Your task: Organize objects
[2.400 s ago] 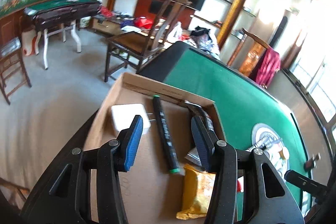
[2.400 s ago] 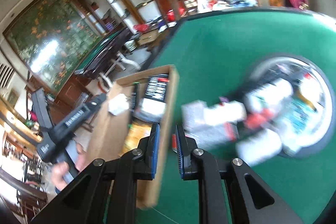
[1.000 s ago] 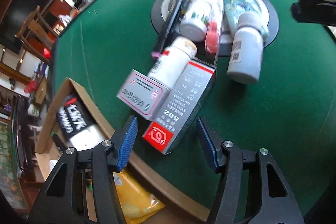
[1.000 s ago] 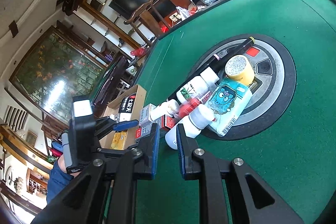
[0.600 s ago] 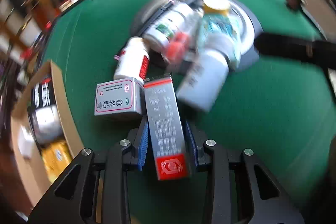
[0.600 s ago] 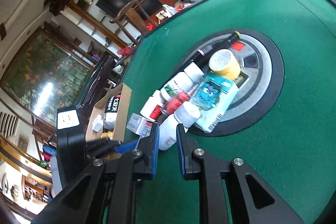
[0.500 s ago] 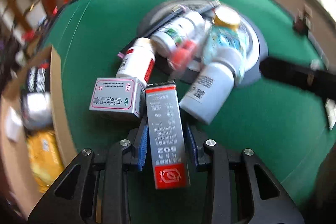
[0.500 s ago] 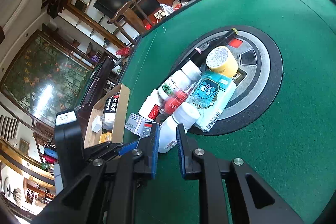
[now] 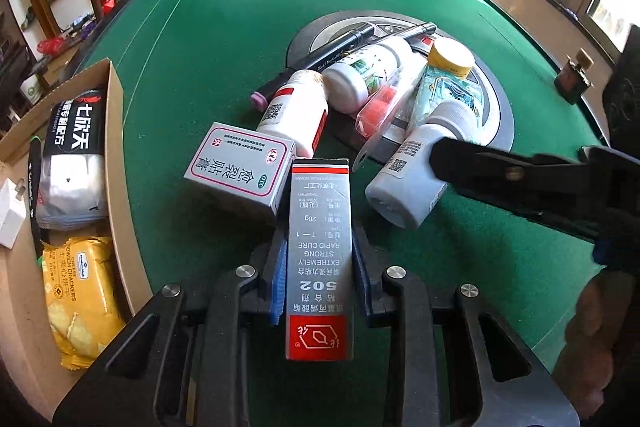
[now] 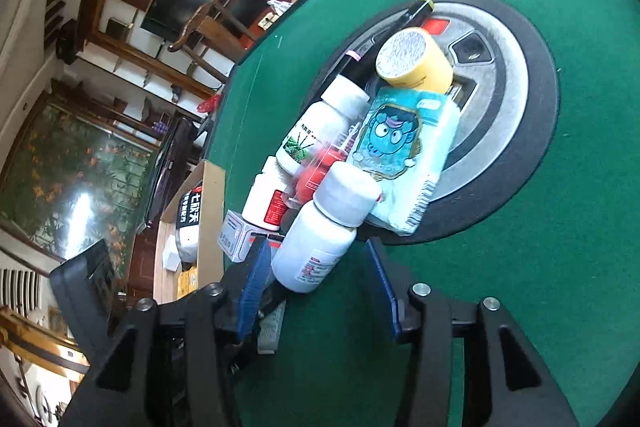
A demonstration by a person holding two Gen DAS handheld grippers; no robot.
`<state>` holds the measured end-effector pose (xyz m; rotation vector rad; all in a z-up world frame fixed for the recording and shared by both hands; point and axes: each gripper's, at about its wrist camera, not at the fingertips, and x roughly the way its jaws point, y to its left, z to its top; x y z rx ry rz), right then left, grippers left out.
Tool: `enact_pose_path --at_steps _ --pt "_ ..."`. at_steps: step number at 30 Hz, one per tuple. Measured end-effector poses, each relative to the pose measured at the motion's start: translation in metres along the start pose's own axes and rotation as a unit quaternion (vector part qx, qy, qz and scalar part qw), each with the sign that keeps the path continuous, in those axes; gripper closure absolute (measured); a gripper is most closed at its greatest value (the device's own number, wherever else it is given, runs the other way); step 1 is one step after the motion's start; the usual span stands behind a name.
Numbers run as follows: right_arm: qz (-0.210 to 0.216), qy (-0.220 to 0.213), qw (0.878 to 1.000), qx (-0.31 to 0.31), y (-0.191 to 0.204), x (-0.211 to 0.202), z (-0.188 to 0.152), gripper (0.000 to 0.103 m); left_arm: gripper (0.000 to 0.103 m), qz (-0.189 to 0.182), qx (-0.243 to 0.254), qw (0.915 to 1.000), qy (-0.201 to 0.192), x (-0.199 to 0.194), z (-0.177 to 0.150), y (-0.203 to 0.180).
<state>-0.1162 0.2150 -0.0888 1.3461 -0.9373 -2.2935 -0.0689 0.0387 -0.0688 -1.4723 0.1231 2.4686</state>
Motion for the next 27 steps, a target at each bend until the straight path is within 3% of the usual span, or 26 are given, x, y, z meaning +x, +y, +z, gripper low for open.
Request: enact_pose_path --at_steps 3,8,13,17,27 --pt "-0.046 0.005 0.998 -0.031 0.017 0.015 -0.002 0.055 0.075 -0.002 -0.002 1.0000 -0.001 -0.001 -0.001 0.001" --pt "-0.085 0.001 0.994 -0.073 0.038 0.017 -0.002 0.069 0.075 0.006 0.007 0.9999 -0.008 -0.001 -0.004 -0.001" --pt "-0.108 -0.008 0.987 -0.122 0.040 0.001 -0.012 0.070 0.076 0.005 0.001 0.9999 -0.010 -0.002 -0.005 0.002" --pt "-0.102 -0.003 0.984 -0.147 0.047 -0.003 -0.014 0.070 0.076 0.002 -0.002 0.9999 -0.013 -0.004 -0.005 0.004" --pt "-0.164 0.001 0.963 -0.215 0.061 0.016 -0.020 0.069 0.076 0.023 0.009 0.9996 -0.015 -0.003 -0.007 0.000"
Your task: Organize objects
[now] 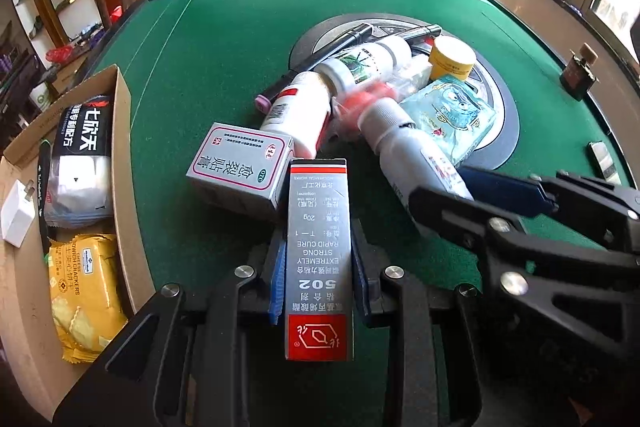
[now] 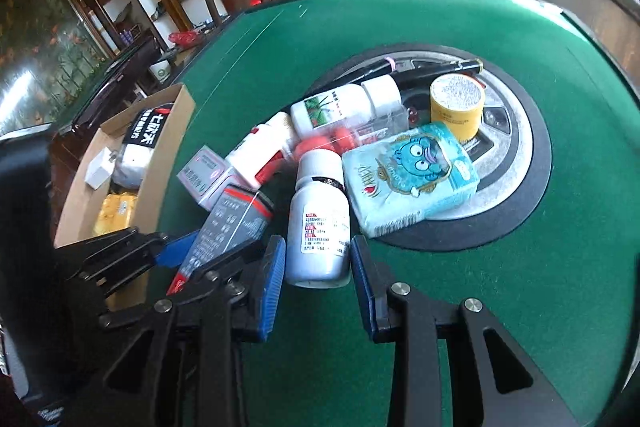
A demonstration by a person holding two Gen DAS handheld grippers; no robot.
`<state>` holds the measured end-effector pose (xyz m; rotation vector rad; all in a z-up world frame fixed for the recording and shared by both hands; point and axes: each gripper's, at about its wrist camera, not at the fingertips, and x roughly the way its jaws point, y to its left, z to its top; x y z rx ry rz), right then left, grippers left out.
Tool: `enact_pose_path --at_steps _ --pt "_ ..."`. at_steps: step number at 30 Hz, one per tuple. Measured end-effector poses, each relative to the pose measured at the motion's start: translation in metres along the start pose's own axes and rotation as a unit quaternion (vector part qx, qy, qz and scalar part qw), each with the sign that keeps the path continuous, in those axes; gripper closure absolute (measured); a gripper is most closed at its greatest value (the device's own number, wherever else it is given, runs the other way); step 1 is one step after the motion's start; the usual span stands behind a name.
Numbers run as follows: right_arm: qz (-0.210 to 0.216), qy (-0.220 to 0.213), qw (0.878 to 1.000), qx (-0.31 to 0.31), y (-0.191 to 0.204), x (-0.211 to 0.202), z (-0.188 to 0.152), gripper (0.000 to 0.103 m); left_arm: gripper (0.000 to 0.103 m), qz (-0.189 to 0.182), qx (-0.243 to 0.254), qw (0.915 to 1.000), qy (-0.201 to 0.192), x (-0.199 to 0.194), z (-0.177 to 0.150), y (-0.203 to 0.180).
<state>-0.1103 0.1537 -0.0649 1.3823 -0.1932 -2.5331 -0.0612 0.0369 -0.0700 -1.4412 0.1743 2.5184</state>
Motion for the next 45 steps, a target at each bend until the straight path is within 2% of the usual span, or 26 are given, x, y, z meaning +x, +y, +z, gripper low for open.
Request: enact_pose_path --at_steps 2,14,18,20,22,24,26,31,36,40,42,44,45 --pt "-0.015 -0.007 1.000 -0.007 0.002 0.004 0.002 0.067 0.076 0.001 -0.001 1.0000 -0.001 0.000 0.000 0.000" --pt "-0.013 0.003 1.000 -0.026 0.000 0.018 0.005 0.067 0.076 0.013 0.001 0.9999 -0.009 0.000 -0.002 -0.004" --pt "-0.011 0.003 1.000 -0.017 -0.004 0.019 0.017 0.066 0.076 0.013 0.000 0.9999 -0.010 0.000 -0.001 -0.003" --pt "-0.022 -0.001 1.000 -0.015 -0.007 0.019 0.024 0.058 0.076 0.012 -0.001 0.9999 -0.010 0.000 -0.001 -0.003" --pt "-0.026 0.008 1.000 -0.015 -0.010 0.022 0.025 0.056 0.076 0.010 -0.002 0.9999 -0.011 0.001 -0.001 -0.002" --pt "-0.025 0.015 0.999 -0.016 -0.011 0.024 0.022 0.056 0.076 0.010 -0.001 0.9999 -0.011 0.001 -0.001 -0.003" --pt "-0.025 0.020 0.999 -0.015 -0.010 0.023 0.023 0.069 0.075 0.014 0.002 0.9998 -0.014 0.001 0.000 -0.004" --pt "-0.026 0.021 0.999 -0.020 -0.008 0.022 0.021 0.069 0.075 0.019 0.002 0.9996 -0.019 0.001 -0.001 -0.005" --pt "-0.028 -0.001 1.000 -0.008 -0.008 0.021 0.018 0.069 0.075 0.018 0.005 0.9996 -0.022 0.002 -0.001 -0.008" --pt "-0.017 -0.005 1.000 -0.024 -0.009 0.020 0.015 0.068 0.075 0.019 0.005 0.9995 -0.023 0.002 -0.001 -0.008" --pt "-0.013 0.000 1.000 -0.024 -0.010 0.020 0.015 0.066 0.075 0.018 0.003 0.9996 -0.022 0.002 -0.001 -0.008" --pt "0.005 -0.003 1.000 -0.019 -0.012 0.020 0.015 0.052 0.074 0.019 0.002 0.9996 -0.023 0.002 -0.001 -0.007" --pt "0.010 -0.004 1.000 -0.016 -0.012 0.019 0.014 0.051 0.072 0.020 0.001 0.9995 -0.023 0.002 -0.002 -0.007"
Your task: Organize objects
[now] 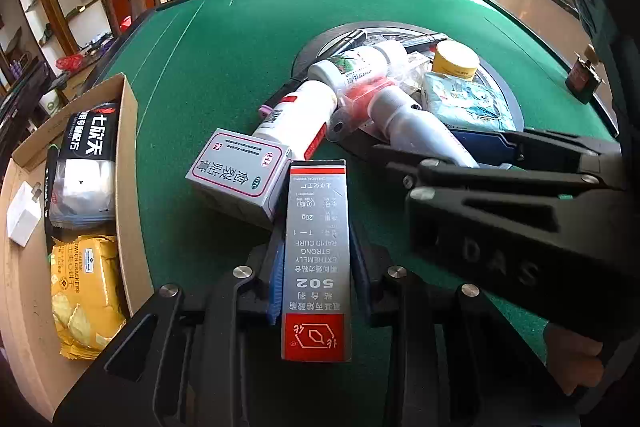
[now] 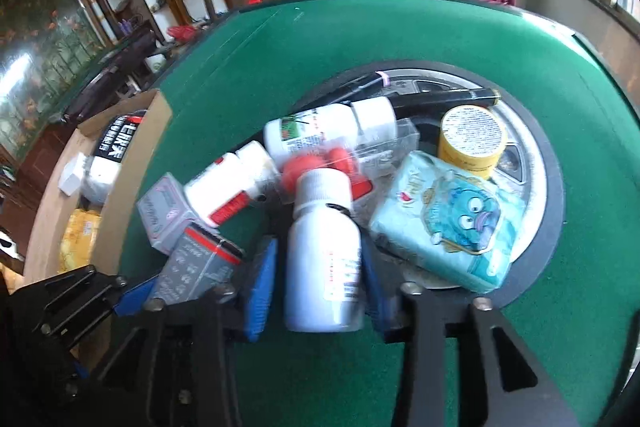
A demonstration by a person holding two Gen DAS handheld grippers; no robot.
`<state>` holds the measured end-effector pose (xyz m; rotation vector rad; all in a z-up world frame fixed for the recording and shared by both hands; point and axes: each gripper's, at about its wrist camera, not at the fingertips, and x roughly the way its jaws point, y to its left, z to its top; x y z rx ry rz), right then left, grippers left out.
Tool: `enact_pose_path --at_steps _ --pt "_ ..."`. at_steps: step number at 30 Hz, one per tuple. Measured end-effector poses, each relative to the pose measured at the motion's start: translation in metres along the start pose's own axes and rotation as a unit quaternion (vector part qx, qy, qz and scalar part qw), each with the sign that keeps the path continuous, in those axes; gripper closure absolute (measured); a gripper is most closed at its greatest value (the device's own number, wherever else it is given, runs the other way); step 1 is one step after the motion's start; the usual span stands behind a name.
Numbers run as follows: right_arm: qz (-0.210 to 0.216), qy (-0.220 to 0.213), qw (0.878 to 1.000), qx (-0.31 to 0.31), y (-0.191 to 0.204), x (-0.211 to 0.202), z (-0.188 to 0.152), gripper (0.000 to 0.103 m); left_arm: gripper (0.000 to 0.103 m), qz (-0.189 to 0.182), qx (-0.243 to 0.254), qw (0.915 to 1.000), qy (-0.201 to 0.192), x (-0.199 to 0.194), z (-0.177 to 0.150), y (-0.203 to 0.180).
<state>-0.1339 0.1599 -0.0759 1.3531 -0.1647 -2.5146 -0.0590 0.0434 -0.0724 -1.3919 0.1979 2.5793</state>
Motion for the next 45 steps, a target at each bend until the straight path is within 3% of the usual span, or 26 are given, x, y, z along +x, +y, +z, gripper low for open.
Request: enact_pose_path --at_steps 12,14,16,22,23,26,32,36,43,44,45 --pt "-0.015 0.007 0.999 -0.028 0.006 0.002 0.002 0.051 0.070 -0.002 -0.004 1.0000 0.000 0.000 -0.001 0.002" --pt "-0.017 0.009 1.000 -0.020 0.003 0.001 0.003 0.065 0.063 0.006 -0.004 1.0000 -0.002 0.000 -0.001 0.002" --pt "-0.009 0.012 1.000 -0.008 -0.002 0.001 0.004 0.069 0.051 0.022 -0.008 0.9997 -0.006 0.000 -0.001 0.004" --pt "-0.021 0.017 1.000 -0.002 -0.005 -0.004 0.002 0.069 0.049 0.016 -0.019 0.9997 -0.003 0.000 -0.001 0.009" --pt "-0.025 0.018 1.000 0.001 -0.007 -0.005 0.002 0.069 0.051 0.014 -0.019 0.9997 -0.002 0.000 -0.001 0.009" --pt "-0.017 0.015 1.000 0.011 -0.012 -0.009 0.002 0.069 0.076 -0.011 -0.016 0.9998 0.003 -0.001 0.000 0.008" --pt "-0.019 0.017 1.000 0.014 -0.013 -0.008 -0.001 0.069 0.076 -0.005 -0.010 0.9999 -0.004 -0.002 -0.001 0.004" --pt "-0.020 0.016 1.000 0.015 -0.012 -0.008 -0.001 0.069 0.062 -0.012 -0.005 0.9997 -0.021 -0.001 -0.005 0.005" --pt "-0.021 0.016 1.000 0.013 -0.013 -0.008 0.000 0.069 0.061 -0.030 0.009 0.9995 -0.002 -0.002 -0.003 0.003" --pt "-0.021 0.016 1.000 0.014 -0.013 -0.008 0.000 0.069 0.059 -0.030 0.010 0.9995 0.001 -0.002 -0.003 0.002" --pt "-0.021 0.016 1.000 0.013 -0.013 -0.008 -0.001 0.069 0.050 -0.025 0.014 0.9996 0.006 -0.002 -0.002 0.001"
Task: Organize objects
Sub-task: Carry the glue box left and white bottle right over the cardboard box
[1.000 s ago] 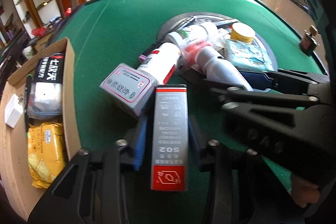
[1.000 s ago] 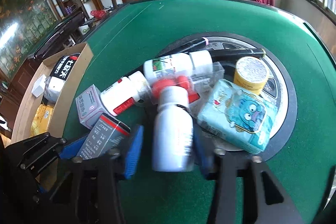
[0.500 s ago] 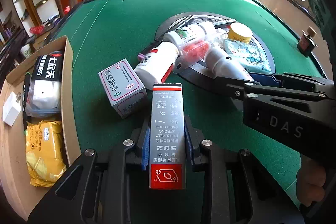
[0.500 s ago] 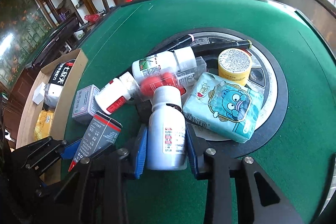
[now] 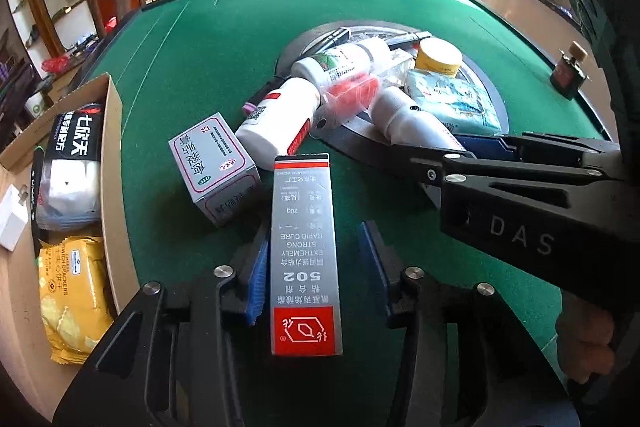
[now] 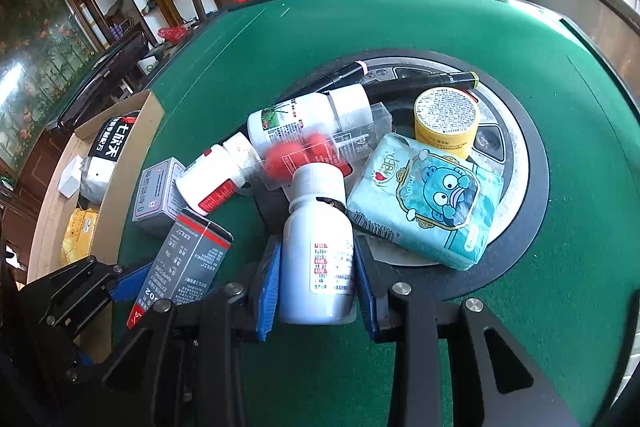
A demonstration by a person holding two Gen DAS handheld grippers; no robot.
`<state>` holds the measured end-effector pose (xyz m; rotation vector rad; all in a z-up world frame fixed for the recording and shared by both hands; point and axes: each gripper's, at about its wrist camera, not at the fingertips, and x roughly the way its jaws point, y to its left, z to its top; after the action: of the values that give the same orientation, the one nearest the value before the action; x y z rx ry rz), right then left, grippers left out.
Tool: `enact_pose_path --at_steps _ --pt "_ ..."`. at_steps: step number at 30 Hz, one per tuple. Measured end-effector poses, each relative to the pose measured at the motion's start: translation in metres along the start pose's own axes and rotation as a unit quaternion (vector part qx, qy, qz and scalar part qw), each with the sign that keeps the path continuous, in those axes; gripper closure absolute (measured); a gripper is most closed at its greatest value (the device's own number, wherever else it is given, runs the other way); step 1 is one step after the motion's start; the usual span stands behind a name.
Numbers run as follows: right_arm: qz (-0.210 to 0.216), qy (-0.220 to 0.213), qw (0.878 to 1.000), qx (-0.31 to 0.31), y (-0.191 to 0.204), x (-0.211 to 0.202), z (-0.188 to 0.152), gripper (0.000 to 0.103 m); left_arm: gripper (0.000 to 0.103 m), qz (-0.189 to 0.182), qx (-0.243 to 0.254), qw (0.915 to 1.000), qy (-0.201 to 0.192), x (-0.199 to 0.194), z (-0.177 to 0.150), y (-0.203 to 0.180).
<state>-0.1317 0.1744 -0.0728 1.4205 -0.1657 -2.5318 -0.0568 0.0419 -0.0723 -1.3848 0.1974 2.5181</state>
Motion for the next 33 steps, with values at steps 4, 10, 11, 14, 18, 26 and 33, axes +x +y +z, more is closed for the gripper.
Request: enact_pose_path --at_steps 4,10,11,14,18,26,33 --pt "-0.001 0.000 1.000 0.000 -0.001 0.000 0.000 0.069 0.025 0.009 0.009 0.9997 0.021 0.003 -0.001 -0.004" --pt "-0.001 -0.001 1.000 0.000 -0.001 0.000 -0.001 0.069 0.025 -0.002 -0.004 0.9997 0.024 0.004 -0.001 -0.002" --pt "-0.001 -0.001 1.000 0.000 -0.001 0.000 0.000 0.069 0.025 0.000 -0.002 0.9997 0.022 0.003 -0.001 -0.002" --pt "0.000 0.000 1.000 0.002 -0.001 -0.001 -0.001 0.069 0.041 0.000 -0.001 0.9998 0.022 0.003 0.001 -0.002" --pt "0.002 0.001 1.000 0.003 0.000 -0.001 -0.001 0.069 0.076 -0.003 -0.010 0.9998 0.018 0.000 0.003 0.003" --pt "0.005 -0.013 1.000 0.003 0.007 -0.013 -0.002 0.069 0.076 0.010 -0.011 0.9995 -0.029 -0.022 0.005 0.004" --pt "0.013 -0.041 0.999 -0.019 0.024 -0.027 -0.003 0.069 0.076 0.010 -0.023 0.9970 -0.073 -0.043 0.009 0.013"
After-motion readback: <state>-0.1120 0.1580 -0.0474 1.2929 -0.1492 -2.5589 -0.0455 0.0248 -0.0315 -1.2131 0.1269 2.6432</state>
